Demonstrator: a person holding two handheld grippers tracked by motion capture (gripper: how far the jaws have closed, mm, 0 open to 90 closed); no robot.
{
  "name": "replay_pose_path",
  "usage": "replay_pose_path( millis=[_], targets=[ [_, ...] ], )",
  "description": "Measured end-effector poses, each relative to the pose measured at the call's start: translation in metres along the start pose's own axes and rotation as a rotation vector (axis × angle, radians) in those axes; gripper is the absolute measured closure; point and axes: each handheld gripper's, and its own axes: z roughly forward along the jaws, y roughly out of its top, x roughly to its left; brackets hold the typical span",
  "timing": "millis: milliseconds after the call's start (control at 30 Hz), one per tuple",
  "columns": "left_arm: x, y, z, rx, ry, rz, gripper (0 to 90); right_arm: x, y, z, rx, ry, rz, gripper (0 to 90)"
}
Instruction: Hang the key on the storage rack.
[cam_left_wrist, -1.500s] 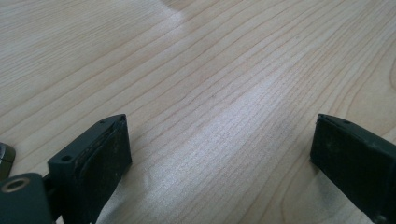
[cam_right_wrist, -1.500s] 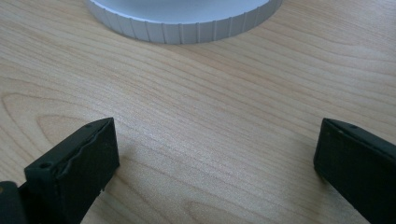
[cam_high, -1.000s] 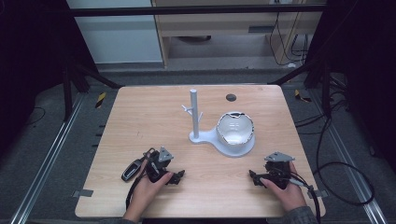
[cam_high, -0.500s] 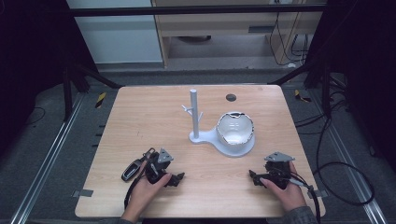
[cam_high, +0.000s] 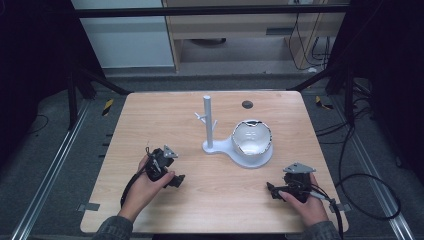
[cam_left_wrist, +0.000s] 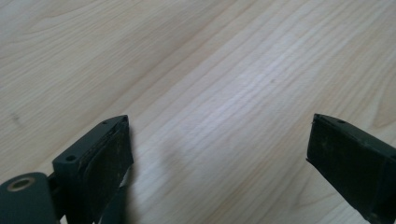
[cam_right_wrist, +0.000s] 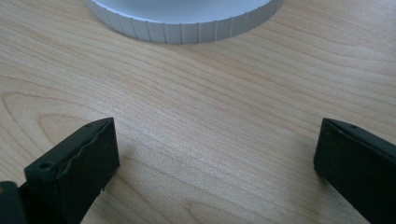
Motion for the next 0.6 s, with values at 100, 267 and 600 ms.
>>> replay_pose_path(
  millis=[100, 267, 600],
  targets=[
    [0.006, 0.002, -0.002, 0.015, -0.009, -0.02, 5.7, 0.0, 0.0, 0.0, 0.0, 0.001, -0.001, 0.4],
    [0.022, 0.012, -0.006, 0.061, 0.005, -0.034, 5.4, 0.0, 0.0, 0.0, 0.001, 0.006, 0.003, 0.4],
    [0.033, 0.02, -0.004, 0.138, -0.002, -0.047, 5.4, 0.0, -0.001, 0.0, -0.002, 0.007, -0.009, 0.5]
  ],
)
